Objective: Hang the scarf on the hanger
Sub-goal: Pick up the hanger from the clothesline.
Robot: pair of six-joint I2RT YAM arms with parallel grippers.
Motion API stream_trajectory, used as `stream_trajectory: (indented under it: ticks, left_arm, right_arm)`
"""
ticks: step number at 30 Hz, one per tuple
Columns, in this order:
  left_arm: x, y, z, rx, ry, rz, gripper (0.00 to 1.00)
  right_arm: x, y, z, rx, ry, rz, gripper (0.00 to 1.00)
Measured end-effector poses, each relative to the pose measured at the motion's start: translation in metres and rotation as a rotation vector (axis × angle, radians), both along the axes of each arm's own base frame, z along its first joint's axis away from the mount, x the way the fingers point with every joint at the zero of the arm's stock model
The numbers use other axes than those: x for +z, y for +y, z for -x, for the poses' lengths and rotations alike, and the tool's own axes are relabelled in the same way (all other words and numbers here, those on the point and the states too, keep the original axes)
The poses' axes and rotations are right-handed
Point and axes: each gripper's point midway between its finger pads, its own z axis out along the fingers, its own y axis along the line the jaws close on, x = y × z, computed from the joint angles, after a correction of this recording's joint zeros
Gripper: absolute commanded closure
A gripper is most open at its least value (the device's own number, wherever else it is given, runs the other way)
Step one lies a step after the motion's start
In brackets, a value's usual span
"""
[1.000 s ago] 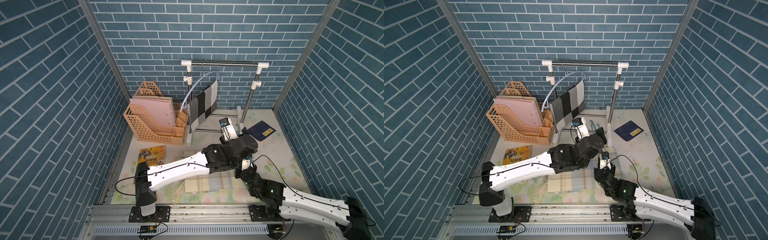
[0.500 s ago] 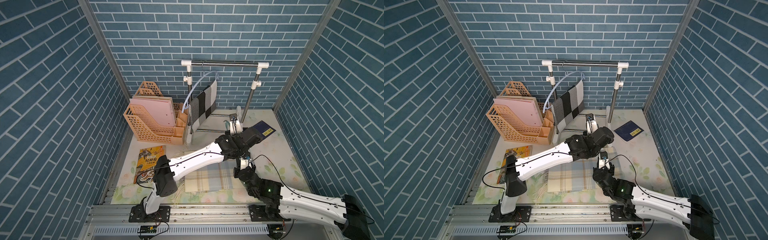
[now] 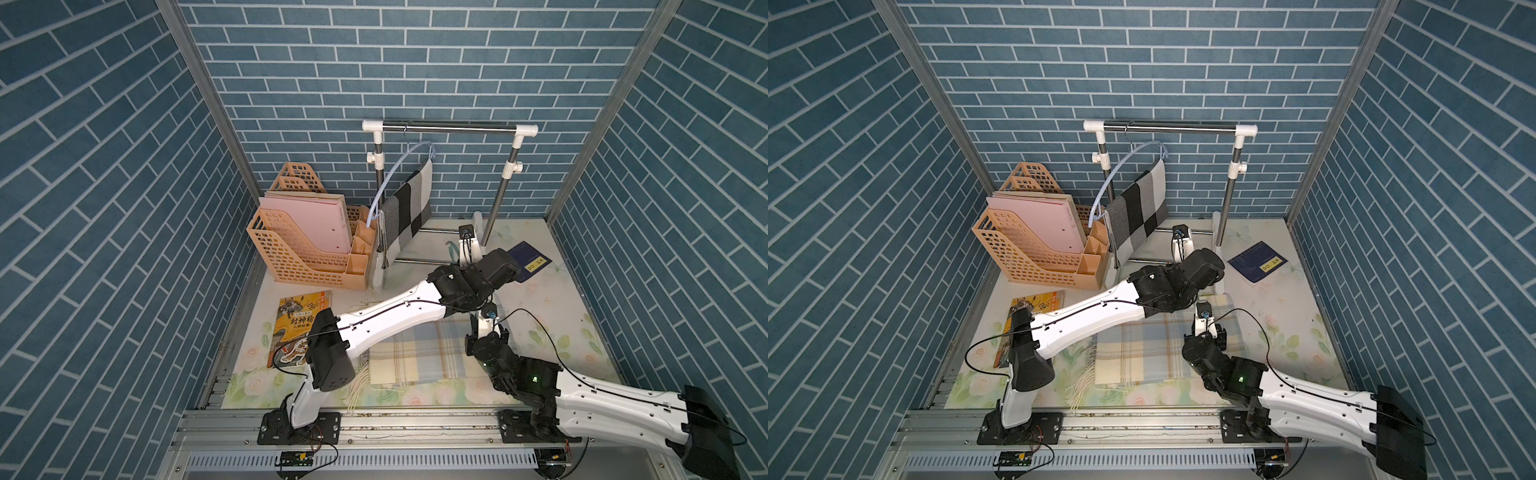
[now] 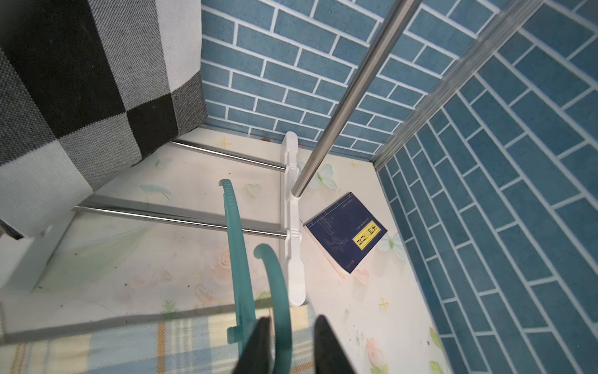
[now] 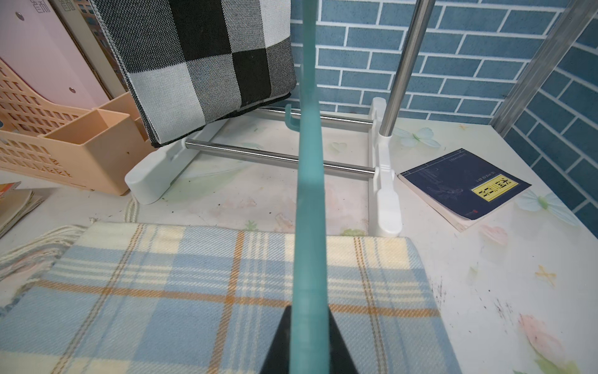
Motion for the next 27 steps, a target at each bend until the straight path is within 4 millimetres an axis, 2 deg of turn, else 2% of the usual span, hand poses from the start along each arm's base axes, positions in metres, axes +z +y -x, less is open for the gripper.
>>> stream_trajectory:
  ticks: [10, 11, 13, 17, 19, 21, 24, 27]
  left_arm:
    - [-0.004, 0.004, -0.007, -0.001, 0.006, -0.022, 1.0]
    - [-0.005, 0.004, -0.007, -0.004, 0.007, -0.026, 1.0]
    - [-0.008, 0.003, -0.008, -0.016, 0.005, -0.037, 1.0]
    - [-0.028, 0.004, -0.007, -0.048, 0.002, -0.063, 1.0]
    - [-0.042, 0.009, -0.006, -0.061, 0.012, -0.085, 1.0]
    - [-0.044, 0.017, -0.009, -0.06, 0.009, -0.09, 1.0]
    - [-0.033, 0.025, -0.013, -0.049, -0.012, -0.069, 1.0]
    - [-0.015, 0.033, -0.008, -0.053, -0.039, -0.033, 1.0]
  right_arm:
    - [0.001, 0.002, 0.0, 0.002, 0.0, 0.005, 1.0]
    - [0.001, 0.002, 0.0, 0.003, 0.001, 0.007, 0.95]
    - [0.0, 0.003, 0.001, 0.011, 0.008, 0.01, 0.59]
    - [0.011, 0.016, 0.005, 0.071, 0.033, -0.012, 0.13]
    - [0.023, 0.025, 0.007, 0.108, 0.046, -0.032, 0.06]
    - [0.027, 0.031, 0.011, 0.149, 0.077, -0.035, 0.02]
    - [0.041, 0.043, 0.018, 0.217, 0.119, -0.053, 0.01]
    - [0.057, 0.047, 0.027, 0.276, 0.147, -0.082, 0.01]
